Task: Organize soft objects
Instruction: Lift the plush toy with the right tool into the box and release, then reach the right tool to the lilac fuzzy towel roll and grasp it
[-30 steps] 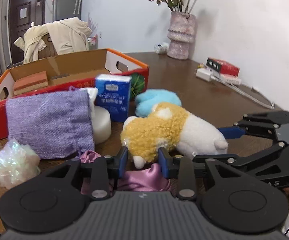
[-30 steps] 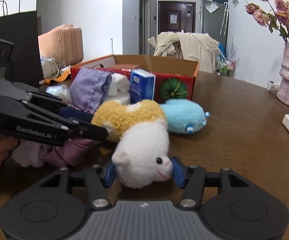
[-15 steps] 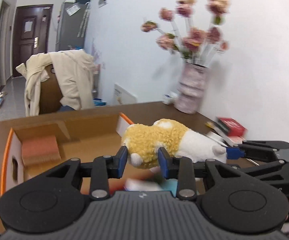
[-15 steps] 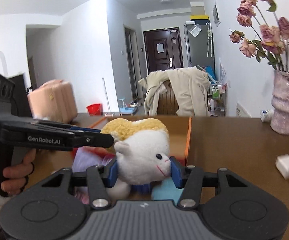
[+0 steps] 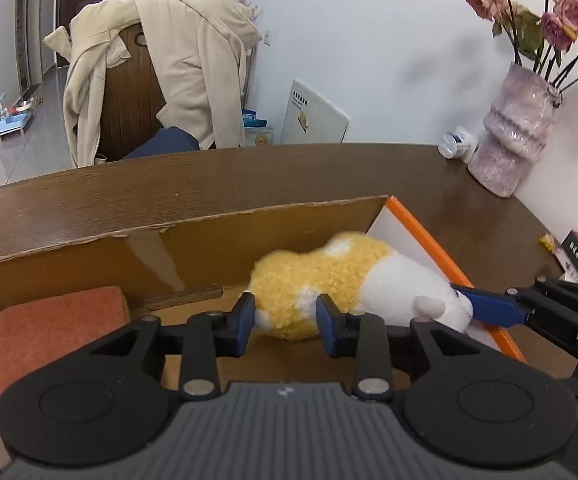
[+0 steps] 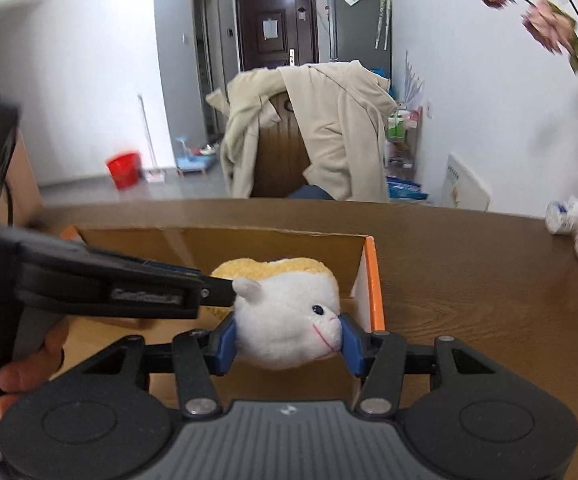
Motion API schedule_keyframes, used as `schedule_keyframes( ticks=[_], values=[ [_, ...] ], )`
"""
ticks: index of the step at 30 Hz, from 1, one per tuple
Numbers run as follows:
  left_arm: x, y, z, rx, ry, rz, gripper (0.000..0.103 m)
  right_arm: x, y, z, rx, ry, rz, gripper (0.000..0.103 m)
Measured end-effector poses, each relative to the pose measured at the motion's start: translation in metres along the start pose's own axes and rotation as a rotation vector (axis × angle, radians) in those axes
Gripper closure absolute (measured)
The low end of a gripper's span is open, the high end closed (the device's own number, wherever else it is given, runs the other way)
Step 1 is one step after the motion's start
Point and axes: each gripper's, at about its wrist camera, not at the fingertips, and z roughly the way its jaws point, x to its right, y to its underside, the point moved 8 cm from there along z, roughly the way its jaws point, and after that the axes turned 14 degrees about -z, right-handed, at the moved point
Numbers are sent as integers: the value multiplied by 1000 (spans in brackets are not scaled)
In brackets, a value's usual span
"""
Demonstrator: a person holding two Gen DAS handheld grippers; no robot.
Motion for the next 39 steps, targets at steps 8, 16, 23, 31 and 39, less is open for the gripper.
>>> schedule_keyframes(
  ticks=[8, 16, 23, 31, 39],
  values=[
    [9, -4, -24, 52, -13, 12, 47, -2, 2, 7, -20, 53, -31, 46],
    [35, -14, -123, 185, -28, 75, 35, 13, -21, -70, 83, 68, -17, 45],
    [45, 3, -229, 321, -87, 86, 22, 35, -38, -175, 202, 62, 11, 32],
    [41, 71, -310, 427, -153, 94, 16, 23, -12, -250, 271, 41, 15, 25],
    [41, 146, -362, 553, -146, 94, 4, -18, 34, -302, 389, 48, -42, 20]
  ],
)
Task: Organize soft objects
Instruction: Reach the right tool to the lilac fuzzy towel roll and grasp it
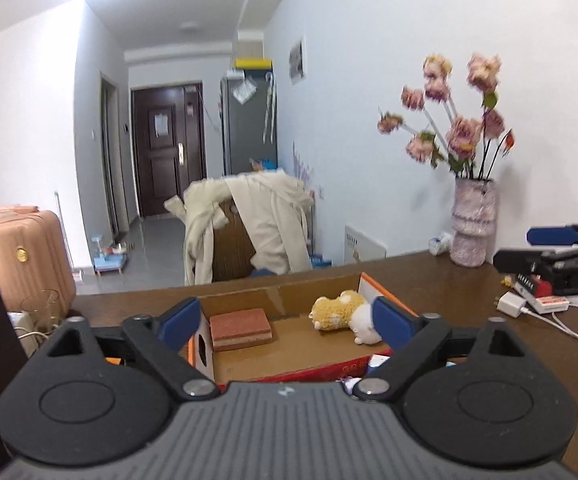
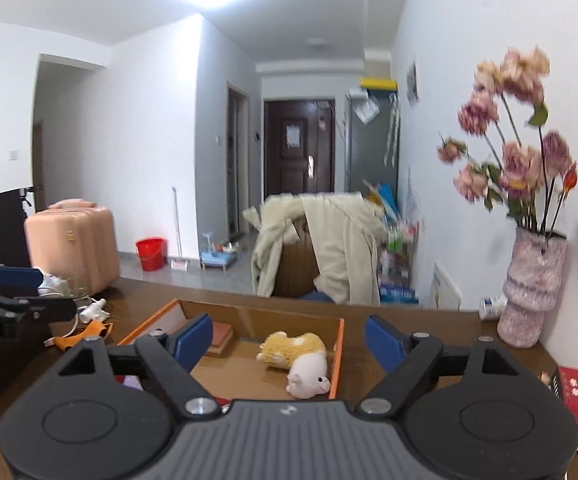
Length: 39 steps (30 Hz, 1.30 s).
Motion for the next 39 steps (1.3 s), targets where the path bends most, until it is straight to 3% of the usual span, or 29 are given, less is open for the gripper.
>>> schedule_keyframes(
  ticks=[7, 15, 21, 24, 26, 29, 33, 35, 37, 39],
  values=[
    [-9, 50, -62, 61, -23, 67, 0, -44, 31, -57, 45, -45, -20, 17],
    [-21, 120, -91, -43, -16, 18, 0, -94, 89, -93, 12, -98, 8, 15],
    [-22, 138, -60, -130, 66, -8, 1, -138, 129, -91, -91, -238, 40, 17],
    [-28, 152, -23, -219, 98, -78, 13, -160, 139, -80, -131, -248, -20, 19],
    [-35, 161, -3, -256, 91, -116, 31, -171, 145, -69, -169, -253, -32, 26],
    [-38, 168, 20, -297, 121, -147, 36, -190, 149, -54, -210, -291, -43, 37],
    [-44, 177, 35, -366, 148, -192, 53, -210, 151, -42, -215, -328, -69, 38],
    [-51, 182, 39, -398, 145, -237, 57, -214, 157, -33, -242, -337, -74, 41],
    [-58, 183, 33, -400, 138, -258, 60, -209, 162, -23, -279, -294, -86, 51],
    [-63, 183, 25, -398, 130, -271, 60, -195, 162, -17, -294, -249, -61, 50]
  ],
)
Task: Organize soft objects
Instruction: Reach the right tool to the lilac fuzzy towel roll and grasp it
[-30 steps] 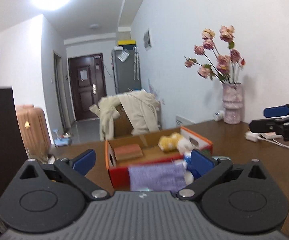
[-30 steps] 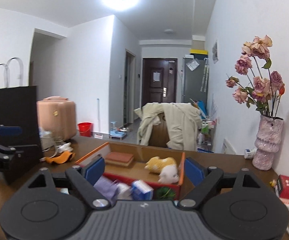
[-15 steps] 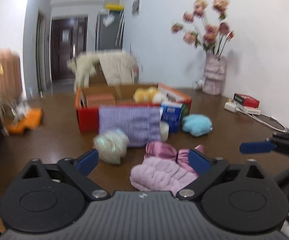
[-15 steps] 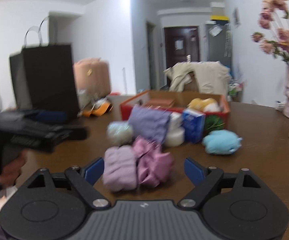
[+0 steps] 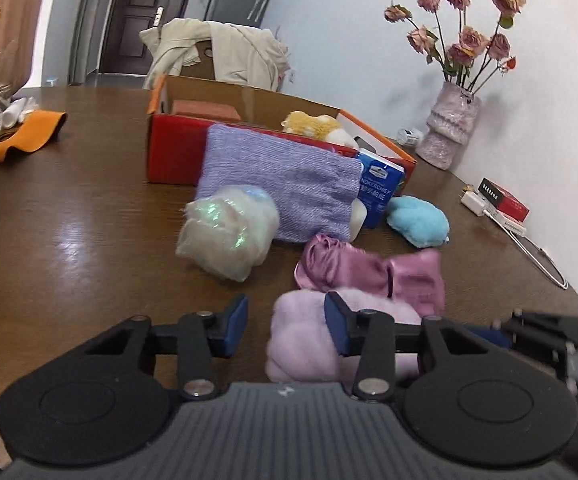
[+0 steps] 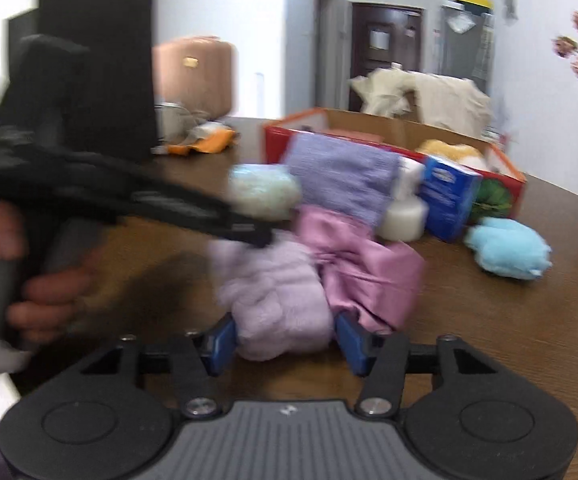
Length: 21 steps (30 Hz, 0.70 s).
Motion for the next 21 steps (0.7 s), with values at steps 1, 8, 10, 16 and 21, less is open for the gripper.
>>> schedule_keyframes(
  ticks=[1, 8, 10, 16, 21],
  values=[
    [-1, 1, -5, 7, -3, -5, 60, 7, 0, 0, -8, 16, 16, 50],
    [1, -12, -35, 65, 4, -59, 44, 29, -13, -24, 70, -108, 171, 46],
    [5, -10, -33, 55, 16, -56, 44, 35, -17, -17, 82, -148, 259, 47],
    [2, 10, -14, -38, 0, -76, 48, 42, -13, 18, 52, -188, 403, 56],
    [5, 13, -11, -54, 39, -82, 71, 44, -2, 34, 31, -248, 516, 71]
  ],
)
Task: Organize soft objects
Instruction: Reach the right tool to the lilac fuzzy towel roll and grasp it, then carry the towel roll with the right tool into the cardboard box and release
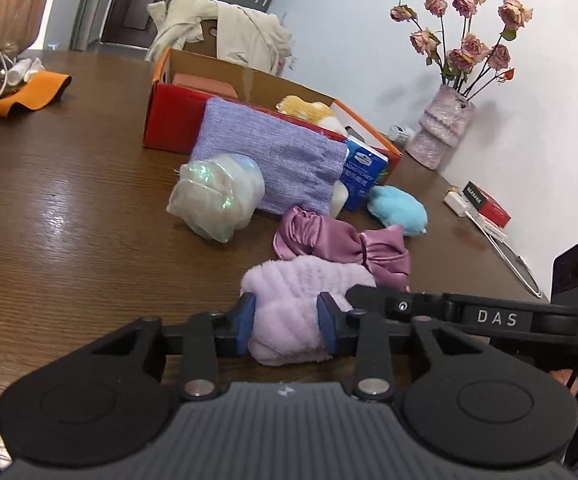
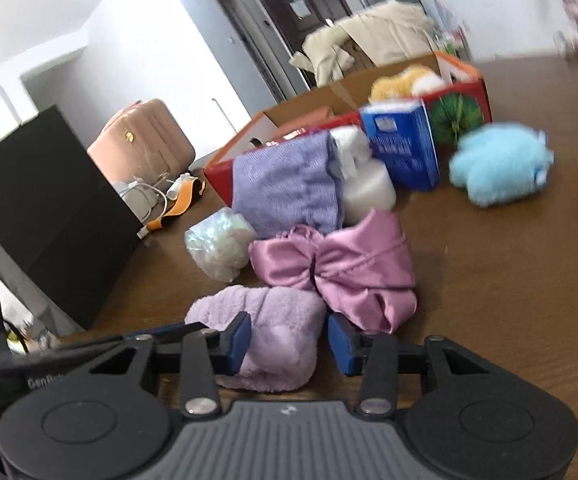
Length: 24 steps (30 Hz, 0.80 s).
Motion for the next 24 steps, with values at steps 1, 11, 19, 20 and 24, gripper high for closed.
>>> schedule_keyframes(
  ticks=[1, 11, 19, 20, 24],
  values=[
    [1, 0, -1, 1, 2, 7, 74, 1, 1, 1, 4, -14, 19, 77],
    [65, -90, -27, 122, 95, 99, 78, -28, -82, -44, 155, 0, -164, 88],
    [107, -225, 74, 121, 64, 118, 78, 21, -227, 23, 147, 105, -274, 88],
    [104, -240, 92, 105, 57, 95, 78, 31, -243, 40, 124, 114, -283, 88],
    [83, -282, 162, 44, 36, 21, 79, 72, -286, 101, 44, 123, -256, 88]
  ],
)
